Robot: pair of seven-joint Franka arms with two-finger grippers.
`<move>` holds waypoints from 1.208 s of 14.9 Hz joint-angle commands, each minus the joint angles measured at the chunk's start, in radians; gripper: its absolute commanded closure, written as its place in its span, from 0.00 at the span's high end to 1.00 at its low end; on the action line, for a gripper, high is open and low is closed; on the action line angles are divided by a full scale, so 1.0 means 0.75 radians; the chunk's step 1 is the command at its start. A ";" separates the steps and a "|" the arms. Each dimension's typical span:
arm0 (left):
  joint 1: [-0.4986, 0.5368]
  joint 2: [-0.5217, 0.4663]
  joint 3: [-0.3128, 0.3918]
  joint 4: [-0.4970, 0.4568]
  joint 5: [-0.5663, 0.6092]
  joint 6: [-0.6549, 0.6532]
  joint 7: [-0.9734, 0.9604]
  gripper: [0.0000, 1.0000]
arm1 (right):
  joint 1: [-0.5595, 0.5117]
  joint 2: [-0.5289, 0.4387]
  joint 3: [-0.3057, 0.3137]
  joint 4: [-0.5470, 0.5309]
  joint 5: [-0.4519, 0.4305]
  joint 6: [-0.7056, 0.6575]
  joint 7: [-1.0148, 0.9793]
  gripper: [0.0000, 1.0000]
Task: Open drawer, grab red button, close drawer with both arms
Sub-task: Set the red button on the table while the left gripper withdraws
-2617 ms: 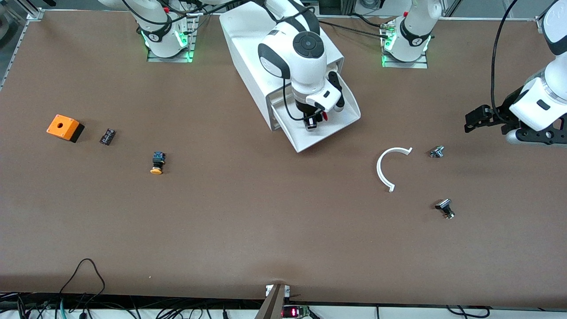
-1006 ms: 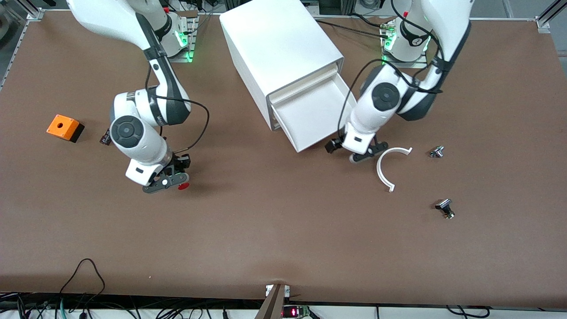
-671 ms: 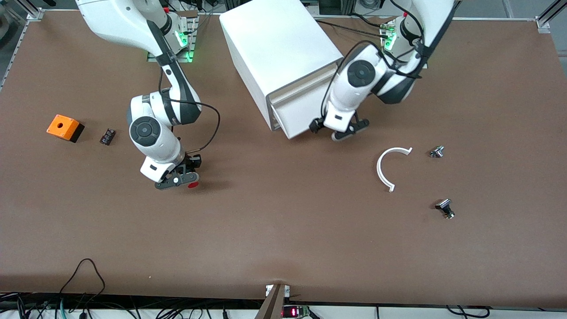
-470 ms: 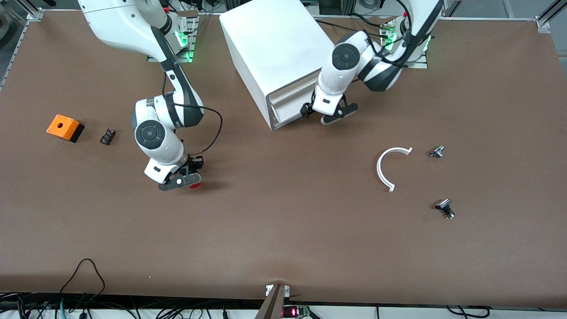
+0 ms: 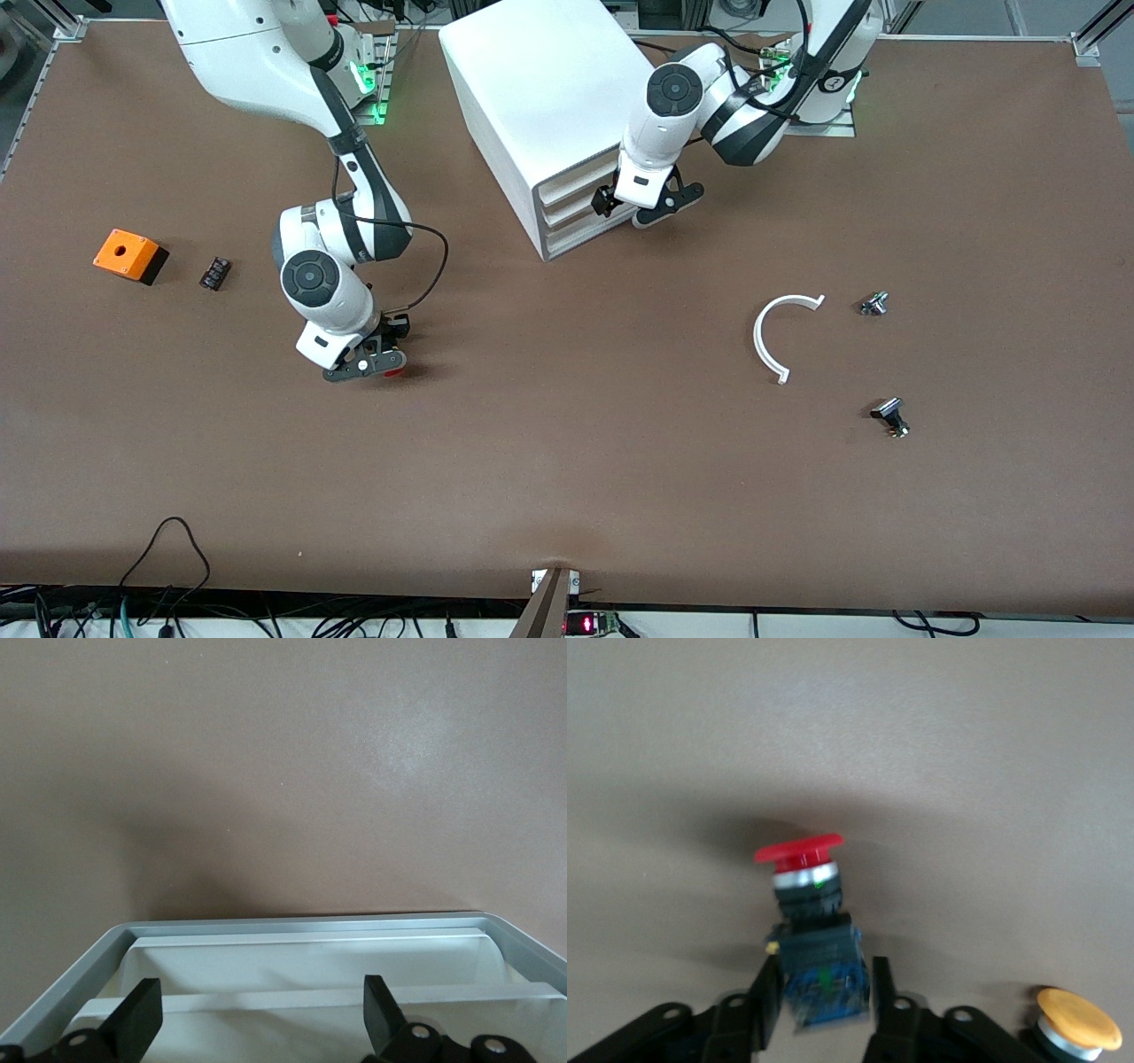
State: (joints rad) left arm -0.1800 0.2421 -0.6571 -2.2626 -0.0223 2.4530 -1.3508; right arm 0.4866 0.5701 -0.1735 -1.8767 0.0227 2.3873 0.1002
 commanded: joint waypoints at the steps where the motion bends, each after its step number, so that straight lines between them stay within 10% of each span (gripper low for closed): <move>1: 0.066 -0.039 -0.002 -0.037 -0.001 0.020 -0.023 1.00 | -0.007 -0.032 0.025 0.033 0.009 -0.005 0.142 1.00; 8: 0.258 -0.083 0.317 0.208 0.001 0.082 0.585 1.00 | -0.011 -0.097 0.035 0.256 0.007 -0.274 0.244 1.00; 18: 0.391 -0.229 0.635 0.767 -0.001 -0.879 1.590 1.00 | -0.360 -0.465 0.078 0.287 0.000 -0.540 0.304 1.00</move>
State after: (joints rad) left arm 0.1187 0.0774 -0.2231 -1.7371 -0.0209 1.8675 -0.2669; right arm 0.2875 0.3035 -0.1575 -1.6451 0.0218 2.0659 0.3211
